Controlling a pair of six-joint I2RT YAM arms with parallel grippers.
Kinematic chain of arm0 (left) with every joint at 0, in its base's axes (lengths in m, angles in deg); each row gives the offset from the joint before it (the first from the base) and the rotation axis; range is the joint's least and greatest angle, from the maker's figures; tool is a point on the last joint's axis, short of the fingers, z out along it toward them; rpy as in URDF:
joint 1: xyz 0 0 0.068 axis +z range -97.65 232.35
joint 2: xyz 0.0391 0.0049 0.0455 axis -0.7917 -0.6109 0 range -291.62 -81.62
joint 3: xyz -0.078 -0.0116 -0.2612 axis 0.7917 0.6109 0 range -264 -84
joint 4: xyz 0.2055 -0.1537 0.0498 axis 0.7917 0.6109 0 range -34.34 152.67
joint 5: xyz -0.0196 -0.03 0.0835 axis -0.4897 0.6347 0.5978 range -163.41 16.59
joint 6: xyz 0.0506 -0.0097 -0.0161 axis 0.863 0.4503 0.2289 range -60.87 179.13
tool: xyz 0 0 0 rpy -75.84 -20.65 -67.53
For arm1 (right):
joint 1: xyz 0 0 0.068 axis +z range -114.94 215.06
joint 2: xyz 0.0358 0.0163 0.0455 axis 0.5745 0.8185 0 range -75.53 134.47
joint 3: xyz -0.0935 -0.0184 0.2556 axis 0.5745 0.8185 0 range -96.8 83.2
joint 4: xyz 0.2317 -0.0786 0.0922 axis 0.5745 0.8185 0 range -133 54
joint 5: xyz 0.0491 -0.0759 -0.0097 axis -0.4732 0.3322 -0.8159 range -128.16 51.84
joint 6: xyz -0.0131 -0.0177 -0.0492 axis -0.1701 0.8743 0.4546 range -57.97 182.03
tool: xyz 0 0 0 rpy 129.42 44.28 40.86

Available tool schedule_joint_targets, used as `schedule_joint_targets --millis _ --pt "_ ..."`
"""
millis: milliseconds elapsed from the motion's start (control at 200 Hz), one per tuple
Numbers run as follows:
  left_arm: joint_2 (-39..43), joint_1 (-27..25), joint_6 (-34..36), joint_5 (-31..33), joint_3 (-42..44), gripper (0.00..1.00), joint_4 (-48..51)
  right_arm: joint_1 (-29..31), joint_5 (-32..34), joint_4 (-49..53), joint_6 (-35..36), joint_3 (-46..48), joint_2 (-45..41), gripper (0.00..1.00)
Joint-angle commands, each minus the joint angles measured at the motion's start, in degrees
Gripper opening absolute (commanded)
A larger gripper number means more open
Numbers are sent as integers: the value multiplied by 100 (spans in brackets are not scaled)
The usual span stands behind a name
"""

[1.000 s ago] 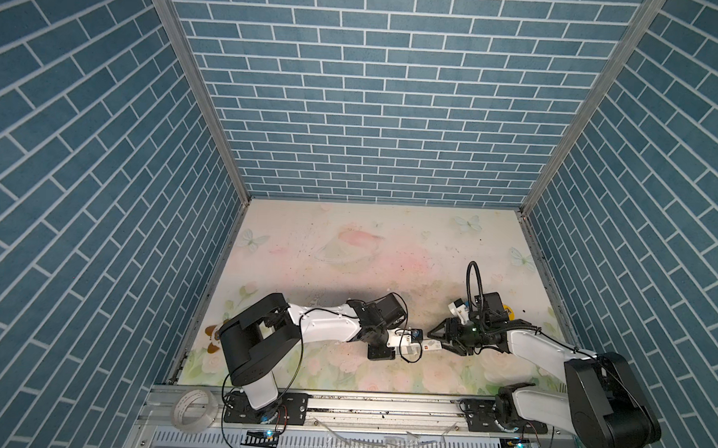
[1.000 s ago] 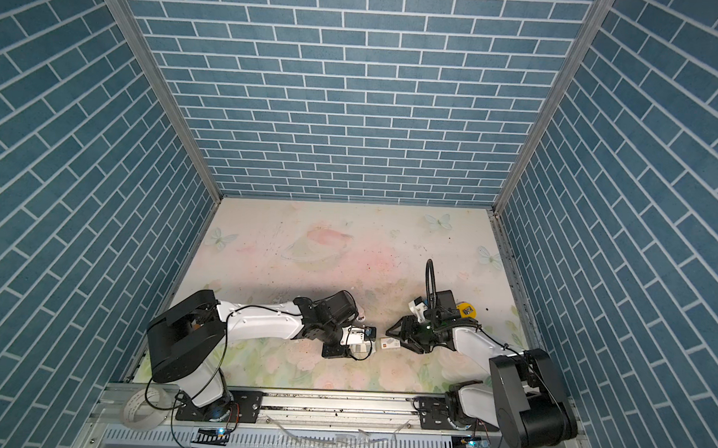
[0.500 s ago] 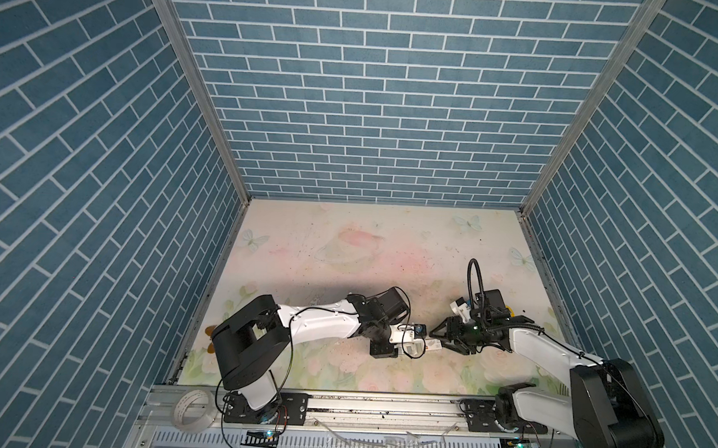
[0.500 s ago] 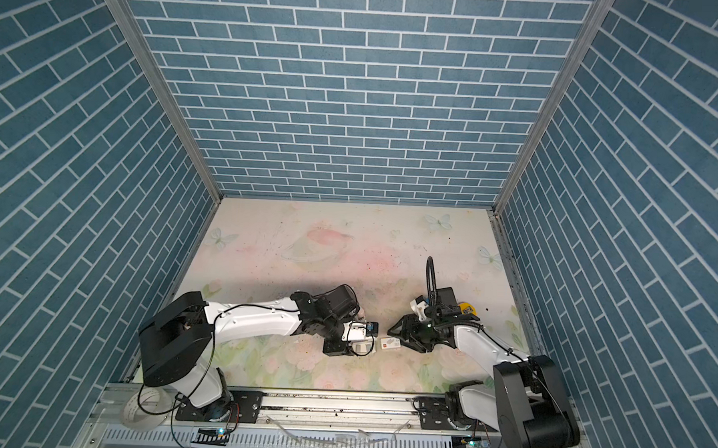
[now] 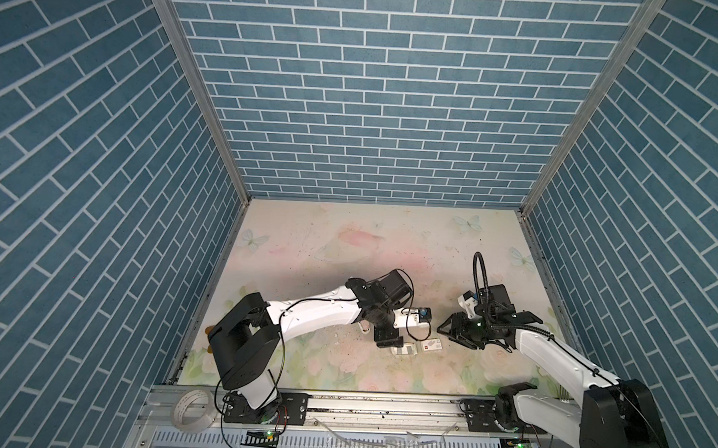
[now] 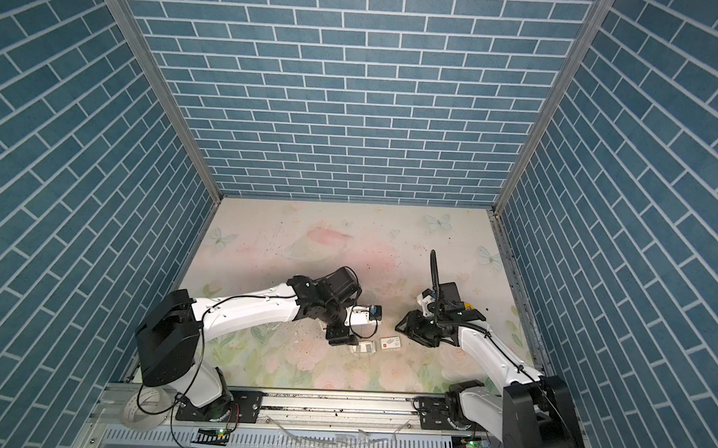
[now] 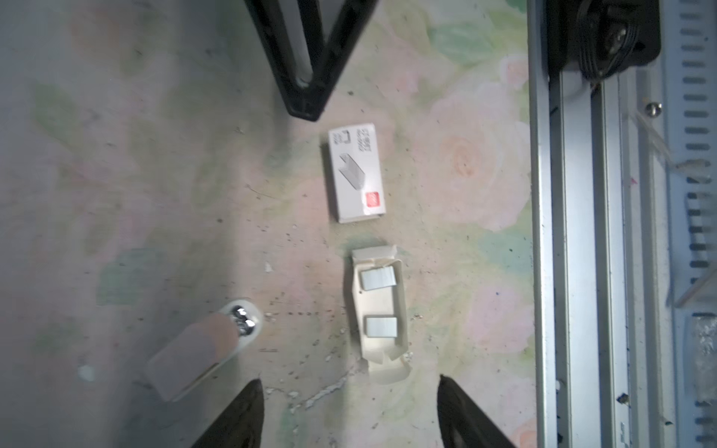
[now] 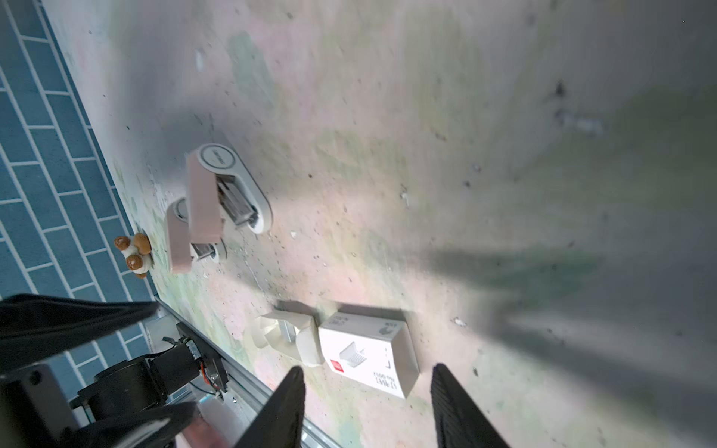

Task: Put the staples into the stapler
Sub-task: 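Move the left gripper toward the pink stapler while the right gripper withdraws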

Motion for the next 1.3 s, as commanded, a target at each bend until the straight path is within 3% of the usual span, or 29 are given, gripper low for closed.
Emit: schedule_joint_targets --millis 0,170,310,555,700,915,1295 --pt "125 389 266 -49 -700 80 735 12 568 230 231 -313 -372 51" --pt "-93 784 1212 66 -1318 81 1578 8 713 -41 386 -425 -746 50" --pt "-724 879 2005 53 -1944 76 2413 7 854 -256 363 -415 -842 50" --pt "-1778 889 2377 0 -2837 75 2808 -53 1240 -975 -127 160 -991 49" --pt "-2258 882 2624 26 -3338 75 2938 -89 1279 -783 -86 168 -1092 49" --pt "-2484 846 2864 17 -3532 76 2997 -157 1363 -466 -67 183 -1534 49" --pt "-2608 665 2948 201 -3051 69 2544 -332 1243 -557 -109 358 -1603 49"
